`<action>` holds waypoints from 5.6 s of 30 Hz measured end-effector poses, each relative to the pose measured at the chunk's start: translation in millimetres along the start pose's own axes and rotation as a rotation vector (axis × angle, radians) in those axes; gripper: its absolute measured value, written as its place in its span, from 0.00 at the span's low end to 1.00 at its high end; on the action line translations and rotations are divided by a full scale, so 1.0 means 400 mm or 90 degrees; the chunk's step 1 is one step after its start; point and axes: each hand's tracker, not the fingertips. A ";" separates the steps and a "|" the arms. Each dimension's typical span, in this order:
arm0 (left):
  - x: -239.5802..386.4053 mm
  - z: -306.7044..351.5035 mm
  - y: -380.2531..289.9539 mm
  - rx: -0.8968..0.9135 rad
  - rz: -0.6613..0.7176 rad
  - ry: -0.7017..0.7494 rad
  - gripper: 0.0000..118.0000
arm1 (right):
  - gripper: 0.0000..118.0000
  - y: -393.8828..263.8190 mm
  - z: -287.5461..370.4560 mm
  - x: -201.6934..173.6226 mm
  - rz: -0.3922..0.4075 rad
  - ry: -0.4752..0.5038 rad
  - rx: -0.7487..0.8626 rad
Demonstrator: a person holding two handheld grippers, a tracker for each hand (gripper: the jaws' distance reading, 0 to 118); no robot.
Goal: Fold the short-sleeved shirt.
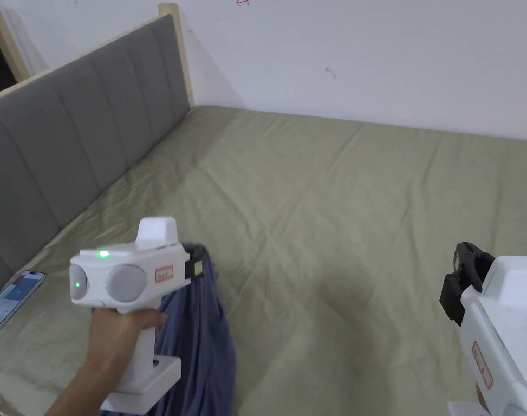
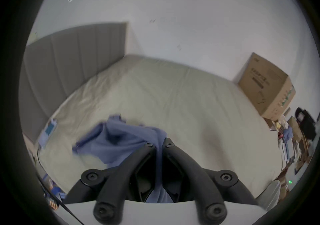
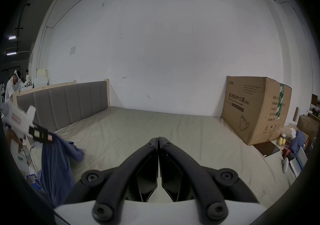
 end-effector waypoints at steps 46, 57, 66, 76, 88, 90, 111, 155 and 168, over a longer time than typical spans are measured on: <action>0.848 -0.353 -0.423 -0.247 -0.286 -0.275 0.01 | 0.00 -0.071 0.270 0.366 -0.023 -0.223 -0.016; 0.765 -0.149 -0.257 -0.075 -0.195 -0.191 0.96 | 0.00 -0.035 0.278 0.358 -0.021 -0.225 0.005; 0.593 0.025 -0.060 0.163 -0.116 -0.099 0.95 | 0.00 0.018 0.279 0.332 -0.010 -0.216 0.046; 0.423 0.080 -0.022 0.304 -0.098 -0.011 0.61 | 0.00 0.050 0.261 0.288 -0.007 -0.190 0.072; 0.387 0.077 -0.034 0.257 -0.084 -0.002 0.00 | 0.00 0.049 0.243 0.277 -0.006 -0.175 0.072; 0.383 0.055 -0.038 0.190 -0.072 -0.007 0.00 | 0.00 0.046 0.242 0.279 -0.006 -0.176 0.070; 0.331 -0.162 -0.429 -0.231 0.031 -0.024 0.37 | 0.00 -0.032 0.210 0.287 -0.016 -0.169 0.002; 0.363 -0.138 -0.366 -0.196 0.052 -0.080 0.00 | 0.03 -0.441 -0.262 0.417 -0.178 -0.066 -0.486; 0.341 -0.123 -0.176 -0.099 0.104 -0.134 0.00 | 0.02 -0.067 -0.065 0.488 -0.105 -0.057 -0.258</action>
